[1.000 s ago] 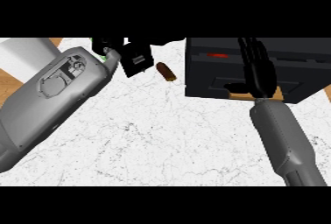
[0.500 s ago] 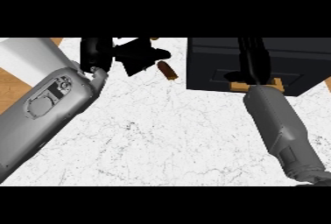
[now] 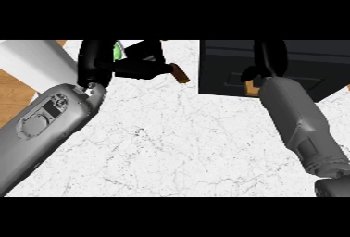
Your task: Pick up the can, place it into the drawer and close the drawer
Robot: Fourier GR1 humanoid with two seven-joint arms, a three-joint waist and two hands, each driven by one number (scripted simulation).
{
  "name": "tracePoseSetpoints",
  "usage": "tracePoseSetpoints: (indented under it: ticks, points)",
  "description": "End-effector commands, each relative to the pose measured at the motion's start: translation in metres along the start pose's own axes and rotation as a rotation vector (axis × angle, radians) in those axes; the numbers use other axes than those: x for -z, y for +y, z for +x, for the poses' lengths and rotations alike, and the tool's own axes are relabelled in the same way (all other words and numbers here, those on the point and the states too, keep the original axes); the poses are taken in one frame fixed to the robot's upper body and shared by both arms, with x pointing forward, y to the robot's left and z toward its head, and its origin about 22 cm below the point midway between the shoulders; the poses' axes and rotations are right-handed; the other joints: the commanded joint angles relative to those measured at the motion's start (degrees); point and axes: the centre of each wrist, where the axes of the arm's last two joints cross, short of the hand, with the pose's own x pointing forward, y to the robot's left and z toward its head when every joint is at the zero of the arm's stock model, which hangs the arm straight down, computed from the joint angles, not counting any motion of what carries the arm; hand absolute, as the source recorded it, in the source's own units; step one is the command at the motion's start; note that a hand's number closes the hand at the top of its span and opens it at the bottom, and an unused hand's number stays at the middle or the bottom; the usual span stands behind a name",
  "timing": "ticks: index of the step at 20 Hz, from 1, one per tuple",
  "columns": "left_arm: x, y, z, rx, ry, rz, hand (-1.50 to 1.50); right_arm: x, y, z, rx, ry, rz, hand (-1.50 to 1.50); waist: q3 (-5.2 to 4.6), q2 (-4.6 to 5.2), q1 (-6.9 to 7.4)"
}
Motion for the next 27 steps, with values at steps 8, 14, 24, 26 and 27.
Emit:
tracePoseSetpoints:
  ticks: [8, 14, 24, 26, 27]
  points:
    - [-0.009, 0.016, -0.009, -0.001, 0.001, 0.006, -1.50, 0.030, -0.019, 0.037, 0.247, -0.038, -0.048, -1.50, 0.27, 0.43, 0.81]
    - [-0.018, 0.012, -0.014, -0.009, 0.005, 0.006, -1.50, 0.030, -0.019, 0.035, 0.456, 0.020, -0.081, -1.50, 0.33, 0.16, -0.07]
    - [-0.022, 0.032, -0.026, -0.002, -0.005, 0.040, -1.50, 0.031, -0.016, 0.056, 0.833, 0.118, -0.078, -1.50, 0.10, -0.32, -1.75]
    - [-0.026, 0.022, -0.043, -0.005, 0.031, 0.045, -1.50, 0.040, -0.025, 0.066, 0.832, 0.077, -0.069, -1.50, 0.03, -0.34, -2.50]
    - [-0.037, 0.033, -0.039, 0.008, 0.013, 0.040, -1.50, 0.038, -0.026, 0.038, 0.852, 0.107, -0.062, -1.50, 0.07, -0.48, -1.69]
